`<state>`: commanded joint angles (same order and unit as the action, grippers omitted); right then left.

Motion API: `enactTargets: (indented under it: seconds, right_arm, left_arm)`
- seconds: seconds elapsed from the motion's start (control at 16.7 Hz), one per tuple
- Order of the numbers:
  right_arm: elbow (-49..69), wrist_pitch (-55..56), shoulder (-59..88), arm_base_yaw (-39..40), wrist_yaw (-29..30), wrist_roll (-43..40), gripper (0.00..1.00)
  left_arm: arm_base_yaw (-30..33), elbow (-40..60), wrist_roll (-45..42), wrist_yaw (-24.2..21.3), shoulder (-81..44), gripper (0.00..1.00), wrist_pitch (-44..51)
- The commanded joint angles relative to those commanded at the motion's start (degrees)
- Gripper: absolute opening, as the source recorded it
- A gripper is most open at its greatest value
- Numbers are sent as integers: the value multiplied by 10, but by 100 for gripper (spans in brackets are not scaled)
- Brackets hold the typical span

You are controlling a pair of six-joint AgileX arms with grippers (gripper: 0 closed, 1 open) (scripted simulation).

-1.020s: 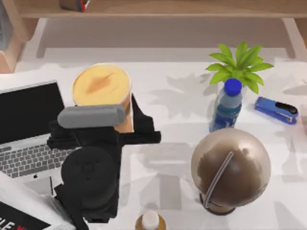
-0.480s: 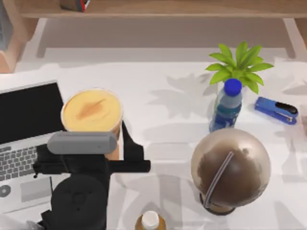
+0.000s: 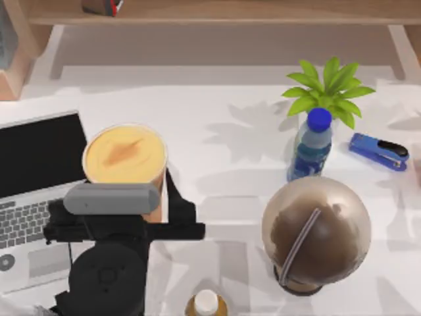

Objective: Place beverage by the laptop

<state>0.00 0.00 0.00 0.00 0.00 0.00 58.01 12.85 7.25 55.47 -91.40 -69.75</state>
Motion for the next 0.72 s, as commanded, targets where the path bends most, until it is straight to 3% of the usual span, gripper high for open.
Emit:
enactTargets:
  seconds: [0.72]
  right_arm:
    - [0, 0, 0, 0, 0, 0, 100]
  left_arm:
    - [3, 8, 2, 2, -70, 0, -111]
